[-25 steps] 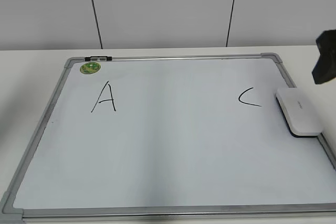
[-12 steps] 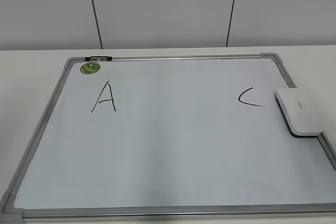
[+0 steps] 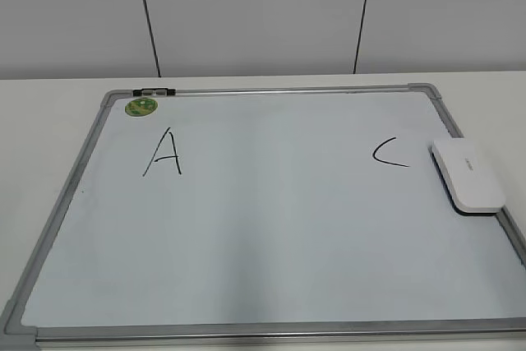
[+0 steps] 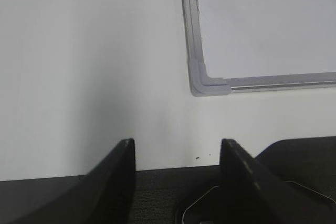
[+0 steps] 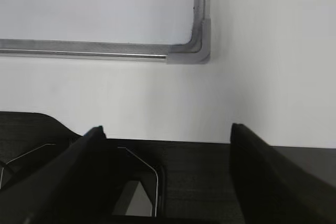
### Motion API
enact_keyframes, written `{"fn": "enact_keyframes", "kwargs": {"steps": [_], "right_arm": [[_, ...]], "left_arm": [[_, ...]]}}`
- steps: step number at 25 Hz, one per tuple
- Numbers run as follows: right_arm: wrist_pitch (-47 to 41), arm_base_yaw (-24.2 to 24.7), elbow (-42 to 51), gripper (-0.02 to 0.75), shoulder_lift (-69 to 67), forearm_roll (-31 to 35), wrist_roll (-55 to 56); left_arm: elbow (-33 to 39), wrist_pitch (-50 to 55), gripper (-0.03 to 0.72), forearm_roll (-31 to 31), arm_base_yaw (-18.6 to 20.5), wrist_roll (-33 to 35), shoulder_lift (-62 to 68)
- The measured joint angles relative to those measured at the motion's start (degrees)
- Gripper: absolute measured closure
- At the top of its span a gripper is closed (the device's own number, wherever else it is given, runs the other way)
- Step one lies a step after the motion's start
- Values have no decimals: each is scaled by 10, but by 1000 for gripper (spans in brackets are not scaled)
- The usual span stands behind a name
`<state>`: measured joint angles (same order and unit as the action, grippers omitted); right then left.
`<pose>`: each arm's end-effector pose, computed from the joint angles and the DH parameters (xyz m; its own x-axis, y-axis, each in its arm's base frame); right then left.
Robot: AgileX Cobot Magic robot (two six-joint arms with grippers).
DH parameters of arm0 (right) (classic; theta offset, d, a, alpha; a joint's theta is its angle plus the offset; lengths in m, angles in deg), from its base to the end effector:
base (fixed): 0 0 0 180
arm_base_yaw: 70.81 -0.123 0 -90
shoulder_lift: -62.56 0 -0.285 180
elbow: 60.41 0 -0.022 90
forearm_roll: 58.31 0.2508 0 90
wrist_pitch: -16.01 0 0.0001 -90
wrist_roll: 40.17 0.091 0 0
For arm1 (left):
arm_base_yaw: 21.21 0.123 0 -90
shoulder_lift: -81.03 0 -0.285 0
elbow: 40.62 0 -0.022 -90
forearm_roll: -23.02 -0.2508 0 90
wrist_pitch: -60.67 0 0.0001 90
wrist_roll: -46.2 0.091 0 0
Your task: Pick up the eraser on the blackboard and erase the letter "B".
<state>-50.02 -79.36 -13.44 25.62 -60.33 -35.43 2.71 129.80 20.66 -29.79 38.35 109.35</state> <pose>0.0645 0.0067 0.2640 -0.8628 -0.0606 -0.5018 -0.0738 0.9972 0.0064 0.0378 -0.0022 0.2875 -0.7754 -0.0063 -0.6314 0.0306 0.9984 -0.0476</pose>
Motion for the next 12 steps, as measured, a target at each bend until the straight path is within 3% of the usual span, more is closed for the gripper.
{"fn": "enact_keyframes", "kwargs": {"steps": [12], "right_arm": [[6,-1,16,202,28,-32,-16]], "left_arm": [[0,-25,326,-26,0,3,-65]]}}
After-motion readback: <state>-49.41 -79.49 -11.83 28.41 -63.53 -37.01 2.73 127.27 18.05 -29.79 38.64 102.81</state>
